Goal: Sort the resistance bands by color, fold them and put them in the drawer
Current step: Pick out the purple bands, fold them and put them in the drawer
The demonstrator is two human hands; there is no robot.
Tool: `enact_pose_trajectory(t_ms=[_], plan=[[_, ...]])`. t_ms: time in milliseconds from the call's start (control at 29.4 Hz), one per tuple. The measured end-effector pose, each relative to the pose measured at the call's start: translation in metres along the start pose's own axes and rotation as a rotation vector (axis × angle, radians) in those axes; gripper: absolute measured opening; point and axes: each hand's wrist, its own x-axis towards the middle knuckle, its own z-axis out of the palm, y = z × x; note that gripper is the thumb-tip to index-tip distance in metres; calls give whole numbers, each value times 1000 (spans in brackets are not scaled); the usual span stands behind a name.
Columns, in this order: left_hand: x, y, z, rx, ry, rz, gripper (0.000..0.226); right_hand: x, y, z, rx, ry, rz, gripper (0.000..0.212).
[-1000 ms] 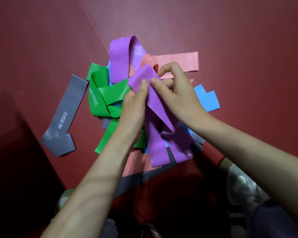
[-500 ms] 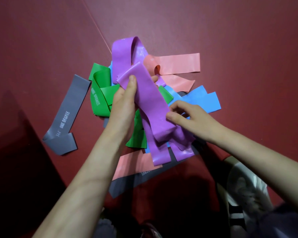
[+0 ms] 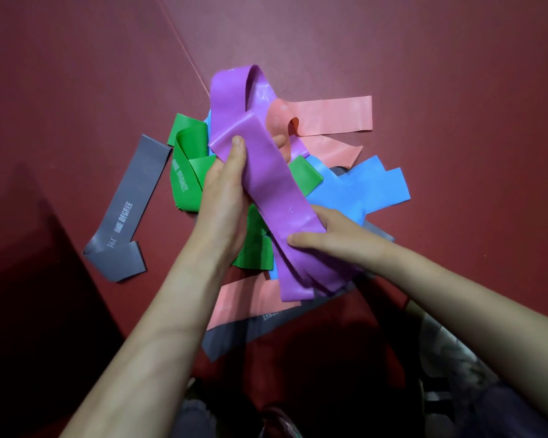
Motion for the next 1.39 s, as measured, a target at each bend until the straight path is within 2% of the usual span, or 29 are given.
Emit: enact_pose_trajectory(t_ms=[102,170,238,340,408,544,645,713,815,883,951,1019,1087,1155,1223,1325,1393], plan=[[0,5,0,-32,0,-2,45,-7,-4,-2,280,-228,142,10],[1,8,0,-40,4,9,40,-10,-5,0,446,-359,176,10],[2,9,0,-38,4,25,36,-6,-2,7,523,-322,181,13],[2,5,-1,-22,10,15,33,11,10,17,312,1,165,15],[1,1,-1,-12,14,-14,30,16,17,20,168,107,160,21],[2,0,0,-12,44,-26,29,14,24,21,-19,86,47,22],[3,1,0,-30,40,-4,30,12,24,19,175,59,109,20],[3,1,-3,-2,25,7,33,6,22,13,196,-67,194,24],[3,0,-9,60,13,-8,32,-4,18,6,111,-336,263,8],[3,-3,-9,66,12,-15,30,-6,17,4,125,-404,341,7],[2,-7,-7,47,13,-32,28,-3,21,7,-37,-422,376,13],[1,-10,-5,70,1,-42,28,0,26,9,-315,-440,357,20],[0,-13,-4,96,-14,-41,29,2,28,9,-442,-401,318,21],[1,-12,-5,92,-9,-46,29,3,28,7,-454,-398,287,24],[2,-10,-7,86,6,-43,28,0,28,7,-389,-429,265,11],[4,-5,-8,71,25,-41,30,-6,25,9,-129,-363,231,34],[5,-2,-8,79,29,-34,31,-4,29,12,-114,-254,188,37]])
